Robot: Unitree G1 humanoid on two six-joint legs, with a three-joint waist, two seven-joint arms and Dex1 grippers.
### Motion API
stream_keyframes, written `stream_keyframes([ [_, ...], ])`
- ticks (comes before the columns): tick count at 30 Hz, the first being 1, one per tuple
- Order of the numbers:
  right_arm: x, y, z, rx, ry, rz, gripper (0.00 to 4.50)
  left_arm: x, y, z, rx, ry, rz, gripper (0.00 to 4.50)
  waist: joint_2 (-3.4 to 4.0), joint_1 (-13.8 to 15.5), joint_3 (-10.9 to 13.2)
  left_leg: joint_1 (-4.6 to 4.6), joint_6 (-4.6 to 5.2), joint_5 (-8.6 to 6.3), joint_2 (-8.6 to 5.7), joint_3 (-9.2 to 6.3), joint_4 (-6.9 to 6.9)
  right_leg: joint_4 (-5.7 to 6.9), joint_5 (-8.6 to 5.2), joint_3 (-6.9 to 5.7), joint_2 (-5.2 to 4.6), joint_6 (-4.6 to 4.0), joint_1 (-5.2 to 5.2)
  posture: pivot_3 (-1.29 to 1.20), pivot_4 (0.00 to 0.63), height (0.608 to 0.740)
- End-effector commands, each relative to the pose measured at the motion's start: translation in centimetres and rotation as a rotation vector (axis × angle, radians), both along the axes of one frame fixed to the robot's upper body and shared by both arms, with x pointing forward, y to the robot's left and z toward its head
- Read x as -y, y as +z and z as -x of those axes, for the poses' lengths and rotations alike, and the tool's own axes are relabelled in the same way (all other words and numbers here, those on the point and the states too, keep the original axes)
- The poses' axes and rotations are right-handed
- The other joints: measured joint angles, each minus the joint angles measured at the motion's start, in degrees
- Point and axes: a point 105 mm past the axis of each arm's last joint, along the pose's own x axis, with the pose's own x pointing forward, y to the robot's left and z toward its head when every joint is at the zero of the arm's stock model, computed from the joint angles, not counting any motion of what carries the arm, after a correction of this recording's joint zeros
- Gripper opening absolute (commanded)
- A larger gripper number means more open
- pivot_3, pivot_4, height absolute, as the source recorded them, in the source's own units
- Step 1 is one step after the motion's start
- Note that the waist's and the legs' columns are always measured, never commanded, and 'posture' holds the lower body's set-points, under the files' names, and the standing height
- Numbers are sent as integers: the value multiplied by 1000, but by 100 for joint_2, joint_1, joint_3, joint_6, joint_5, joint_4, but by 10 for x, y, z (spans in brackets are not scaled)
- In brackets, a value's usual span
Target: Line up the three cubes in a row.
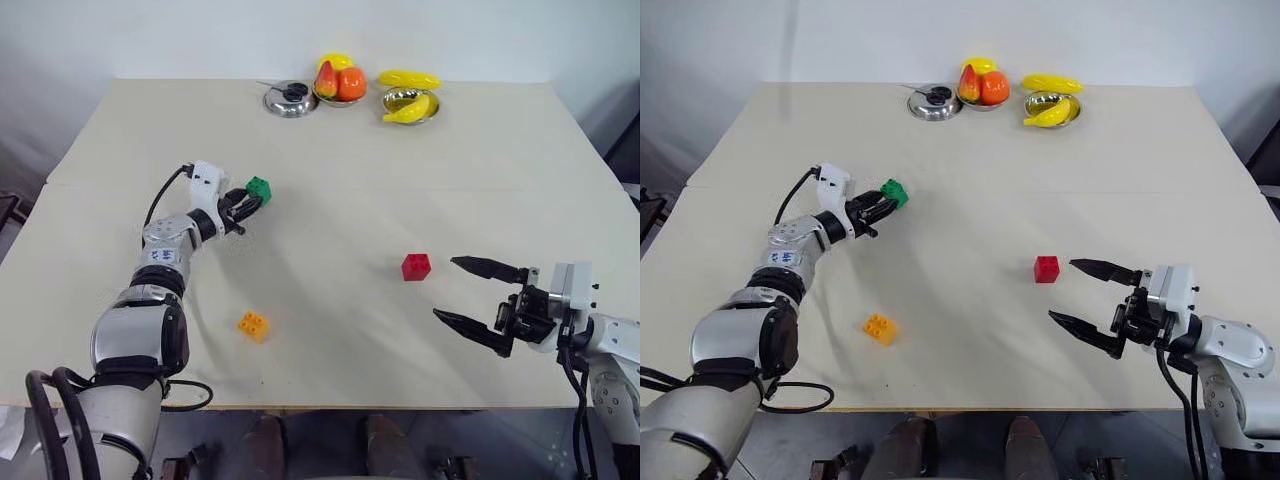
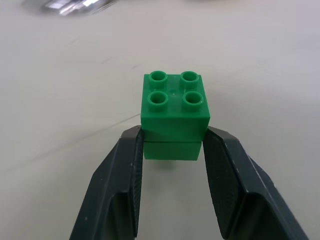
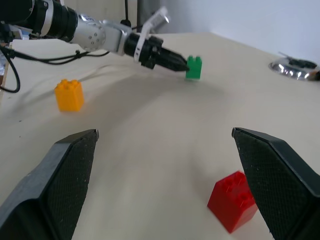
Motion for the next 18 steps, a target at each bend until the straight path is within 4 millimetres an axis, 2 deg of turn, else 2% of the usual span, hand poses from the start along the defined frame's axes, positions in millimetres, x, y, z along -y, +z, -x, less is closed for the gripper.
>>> stream_keyframes([
  [1,7,11,9,34,2,29,4500,18,24,26,148,-303,-150,1445,0,-1,0,1,0,0,0,0,-1,-1,0,0,0,0,1,0,150,740],
  [5,16,11,14,9,-11,61,4500,39,15,41,122,-498,-252,1445,0,14,0,2,1,-1,-1,0,6,-9,0,1,0,0,7,0,150,740],
  [8,23,13,18,-6,-30,81,4500,68,4,50,103,-634,-297,1445,-1,23,1,1,4,0,-1,-3,9,-17,0,1,0,0,7,0,150,740],
  [14,27,16,29,-26,-46,94,4500,114,-20,54,71,-703,-346,1445,-8,27,4,1,6,-1,0,-5,8,-20,0,1,1,0,7,0,150,740],
  [18,30,18,34,-33,-72,95,4500,123,-30,58,36,-736,-373,1445,-9,-10,5,1,6,-1,0,-5,6,-22,0,3,2,0,5,0,150,740],
])
